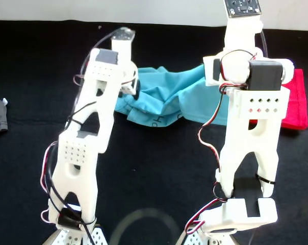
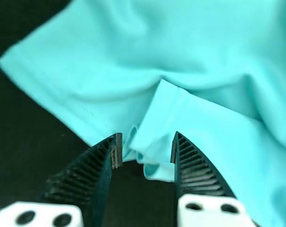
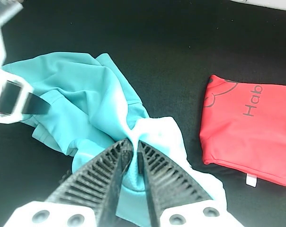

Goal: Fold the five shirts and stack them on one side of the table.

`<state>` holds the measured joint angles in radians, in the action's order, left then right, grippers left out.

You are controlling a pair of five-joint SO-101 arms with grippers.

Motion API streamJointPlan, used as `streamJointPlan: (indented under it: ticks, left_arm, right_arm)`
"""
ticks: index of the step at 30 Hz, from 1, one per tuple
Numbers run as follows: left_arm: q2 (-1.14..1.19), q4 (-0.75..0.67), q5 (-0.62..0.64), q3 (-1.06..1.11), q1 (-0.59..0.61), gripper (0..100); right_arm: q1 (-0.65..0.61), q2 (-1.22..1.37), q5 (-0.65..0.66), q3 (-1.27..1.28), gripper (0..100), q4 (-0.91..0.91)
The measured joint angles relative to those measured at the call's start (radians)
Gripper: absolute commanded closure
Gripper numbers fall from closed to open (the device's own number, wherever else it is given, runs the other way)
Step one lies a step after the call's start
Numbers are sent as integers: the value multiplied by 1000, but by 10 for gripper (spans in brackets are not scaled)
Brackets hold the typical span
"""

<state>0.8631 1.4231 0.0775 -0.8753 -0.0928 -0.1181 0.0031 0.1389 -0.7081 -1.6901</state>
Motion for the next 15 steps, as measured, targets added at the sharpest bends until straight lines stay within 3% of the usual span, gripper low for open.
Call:
streamJointPlan:
  ticks: [7, 12, 15]
  left_arm:
    - [35, -11, 0, 0, -12, 825]
    - [40, -14, 2, 0, -15, 999]
    - [40, -20, 2, 0, -18, 993]
  right_arm:
    - [0, 0, 0, 0, 993, 0]
    - [0, 0, 0, 0, 993, -3]
    - [0, 0, 0, 0, 993, -3]
